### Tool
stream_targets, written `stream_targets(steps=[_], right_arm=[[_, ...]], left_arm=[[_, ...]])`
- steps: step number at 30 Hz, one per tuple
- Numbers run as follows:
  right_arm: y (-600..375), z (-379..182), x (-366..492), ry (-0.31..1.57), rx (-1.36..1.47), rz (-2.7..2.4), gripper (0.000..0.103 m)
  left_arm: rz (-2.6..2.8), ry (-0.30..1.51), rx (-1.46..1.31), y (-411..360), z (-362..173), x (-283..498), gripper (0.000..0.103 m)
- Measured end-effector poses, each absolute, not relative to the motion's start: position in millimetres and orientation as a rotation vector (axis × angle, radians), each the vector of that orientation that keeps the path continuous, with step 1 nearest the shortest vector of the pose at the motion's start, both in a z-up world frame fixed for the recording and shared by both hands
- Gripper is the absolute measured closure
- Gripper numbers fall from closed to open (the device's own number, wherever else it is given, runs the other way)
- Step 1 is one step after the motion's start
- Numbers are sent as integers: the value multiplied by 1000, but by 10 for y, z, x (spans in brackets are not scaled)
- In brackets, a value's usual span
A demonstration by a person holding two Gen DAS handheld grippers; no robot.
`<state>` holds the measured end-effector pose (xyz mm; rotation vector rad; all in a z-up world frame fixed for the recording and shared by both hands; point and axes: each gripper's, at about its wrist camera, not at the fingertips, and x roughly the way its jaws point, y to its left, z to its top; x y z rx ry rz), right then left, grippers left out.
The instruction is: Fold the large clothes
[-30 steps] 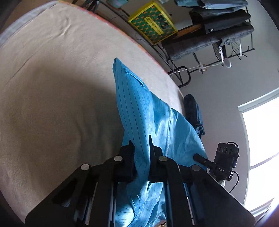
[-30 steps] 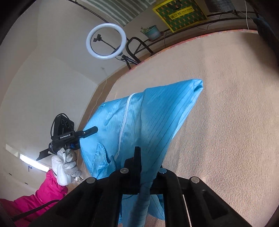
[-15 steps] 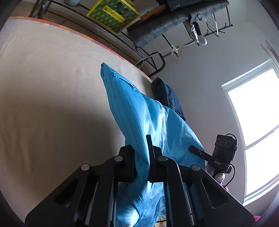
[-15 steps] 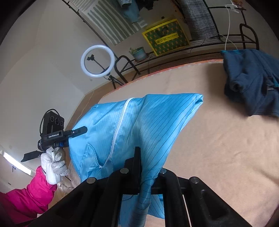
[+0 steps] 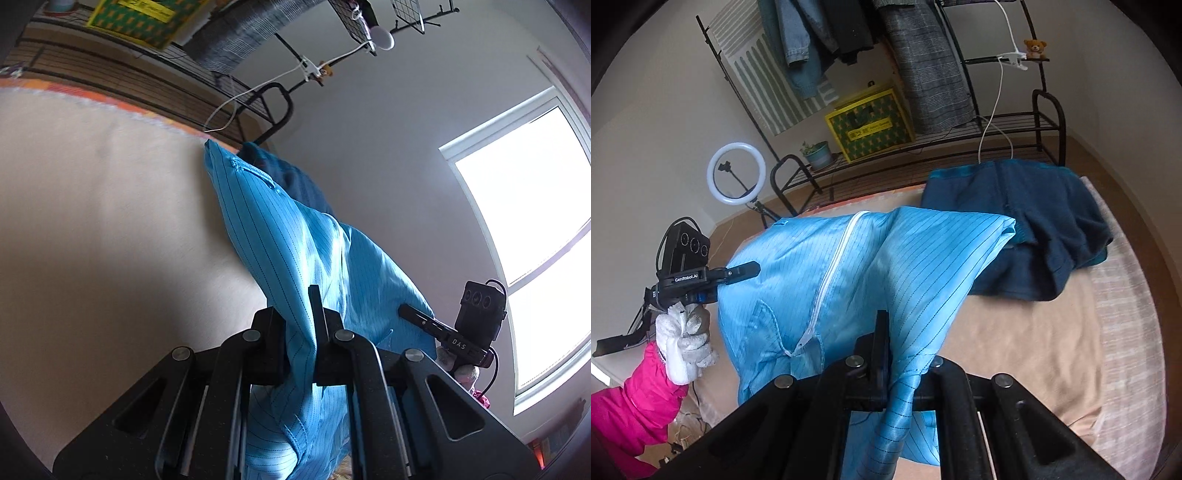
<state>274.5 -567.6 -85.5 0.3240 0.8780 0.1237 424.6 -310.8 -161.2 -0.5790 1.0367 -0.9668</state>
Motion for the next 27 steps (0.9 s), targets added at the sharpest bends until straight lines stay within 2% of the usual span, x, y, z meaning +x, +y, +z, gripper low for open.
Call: stream_targets(steps=[9,14,27], right_arm=[[-6480,-560,3242,813,217,-2,101],[-6924,-510,3601,790,191,-72,101],[-7403,-1054,4453,812,162,-122,101]], left_arm=[[-1023,963,-571,-4169,-1423,4963,96],[-1030,931,-601,-4560,-1502,5292,96],[-909,932,-536,-5034,-2062,5786,96]])
